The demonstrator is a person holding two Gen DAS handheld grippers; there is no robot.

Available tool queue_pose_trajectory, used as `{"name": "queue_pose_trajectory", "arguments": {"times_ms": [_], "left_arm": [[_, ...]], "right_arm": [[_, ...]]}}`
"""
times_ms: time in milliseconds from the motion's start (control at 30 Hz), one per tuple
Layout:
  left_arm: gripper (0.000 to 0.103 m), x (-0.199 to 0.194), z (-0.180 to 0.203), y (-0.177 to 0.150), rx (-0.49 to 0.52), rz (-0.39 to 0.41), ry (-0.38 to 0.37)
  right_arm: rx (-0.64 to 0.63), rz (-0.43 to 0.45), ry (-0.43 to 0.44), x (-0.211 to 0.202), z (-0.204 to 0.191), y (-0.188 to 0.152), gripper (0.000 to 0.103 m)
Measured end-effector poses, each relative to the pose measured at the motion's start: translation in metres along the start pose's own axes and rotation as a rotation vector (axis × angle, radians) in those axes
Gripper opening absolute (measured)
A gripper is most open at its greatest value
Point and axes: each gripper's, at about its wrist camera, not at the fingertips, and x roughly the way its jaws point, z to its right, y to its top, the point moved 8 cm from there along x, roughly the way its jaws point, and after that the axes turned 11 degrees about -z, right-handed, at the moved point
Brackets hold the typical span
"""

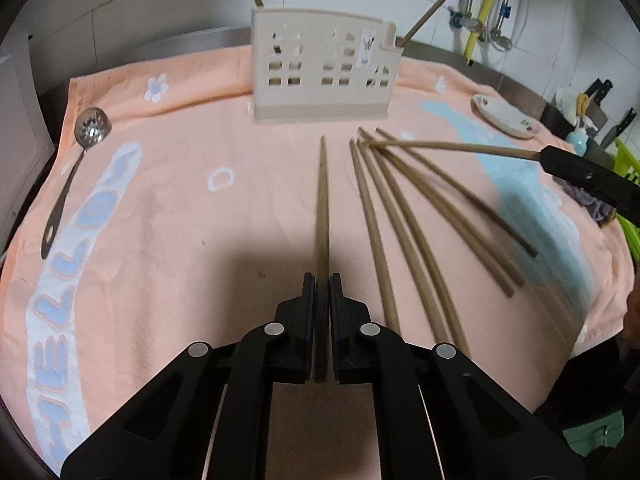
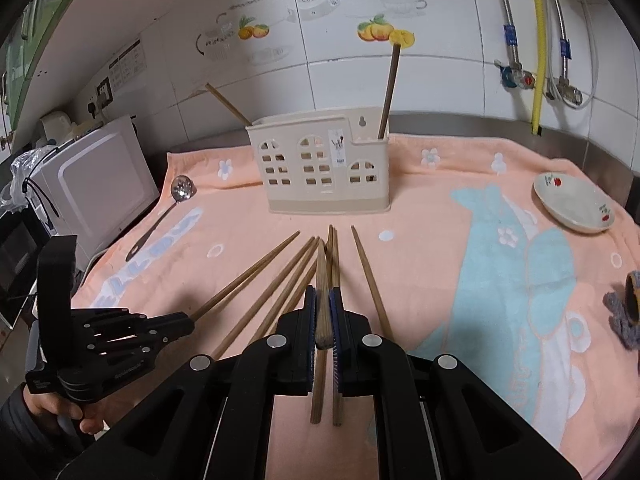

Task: Organize utensils
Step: 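Raise the left tool's chopstick above the holder while the right tool lifts its chopstick there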

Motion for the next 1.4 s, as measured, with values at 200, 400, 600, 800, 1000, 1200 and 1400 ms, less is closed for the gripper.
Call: {"name": "queue_pose_trajectory", "arguments": {"times_ms": [200, 400, 600, 800, 1000, 1200, 1400], "left_arm": [[0.006, -0.019, 0.001, 0.015, 0.004, 0.052, -0.015], [0.006, -0.035, 0.002, 0.032, 0.016, 0.097, -0.024], [0.006, -0.049, 0.003, 0.056, 0.038, 0.141, -0.021], [0.006, -0.067, 0.005, 0.086, 0.069, 0.19, -0.027], [0.006, -0.084, 0.006, 0.116, 0.094, 0.22, -0.035], [0.006, -0.118, 0.012, 0.152, 0.132, 0.287, -0.056], [0.006, -0.156, 0.024, 0.192, 0.177, 0.381, -0.036]], "right_arm": [[-0.02, 0.026, 0.008, -0.007, -0.003, 0.018, 0.007], [-0.049, 0.044, 0.017, -0.011, -0.009, 0.04, 0.007], [-0.096, 0.056, 0.013, -0.014, -0.014, 0.067, 0.007], [-0.132, 0.066, 0.015, -0.019, -0.015, 0.1, 0.007], [-0.154, 0.094, 0.008, -0.032, -0.012, 0.139, 0.007], [-0.175, 0.132, -0.012, -0.054, -0.006, 0.18, 0.007], [-0.164, 0.148, -0.017, -0.071, 0.005, 0.215, 0.007]]}}
